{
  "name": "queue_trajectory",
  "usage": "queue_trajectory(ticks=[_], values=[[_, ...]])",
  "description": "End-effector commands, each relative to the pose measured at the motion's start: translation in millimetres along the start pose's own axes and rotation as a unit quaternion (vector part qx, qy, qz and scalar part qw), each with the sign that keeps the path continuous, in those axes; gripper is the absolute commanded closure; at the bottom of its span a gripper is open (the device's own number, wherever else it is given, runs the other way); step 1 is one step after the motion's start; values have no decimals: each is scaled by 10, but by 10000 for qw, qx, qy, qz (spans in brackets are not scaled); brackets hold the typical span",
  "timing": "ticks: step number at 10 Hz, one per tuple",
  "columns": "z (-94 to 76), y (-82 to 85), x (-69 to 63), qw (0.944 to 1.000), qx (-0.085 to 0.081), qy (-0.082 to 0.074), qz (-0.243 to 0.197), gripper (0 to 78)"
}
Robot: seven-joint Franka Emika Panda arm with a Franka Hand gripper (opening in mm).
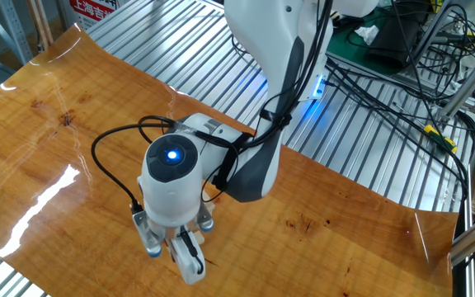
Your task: Play Jenga
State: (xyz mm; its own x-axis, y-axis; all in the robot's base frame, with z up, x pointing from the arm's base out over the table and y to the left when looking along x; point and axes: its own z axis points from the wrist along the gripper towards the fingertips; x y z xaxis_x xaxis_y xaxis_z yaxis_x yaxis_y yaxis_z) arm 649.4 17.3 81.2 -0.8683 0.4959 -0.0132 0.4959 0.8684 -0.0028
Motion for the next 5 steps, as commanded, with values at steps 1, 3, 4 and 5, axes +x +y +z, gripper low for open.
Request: queue_trajectory(ticks=[1, 3, 4, 5], values=[[-102, 106, -46, 10000, -38, 29, 17, 764], [-127, 167, -136, 10000, -30, 23, 9, 764], [-138, 189, -191, 10000, -26, 19, -12, 764], [-148, 202, -226, 10000, -20, 16, -23, 764]])
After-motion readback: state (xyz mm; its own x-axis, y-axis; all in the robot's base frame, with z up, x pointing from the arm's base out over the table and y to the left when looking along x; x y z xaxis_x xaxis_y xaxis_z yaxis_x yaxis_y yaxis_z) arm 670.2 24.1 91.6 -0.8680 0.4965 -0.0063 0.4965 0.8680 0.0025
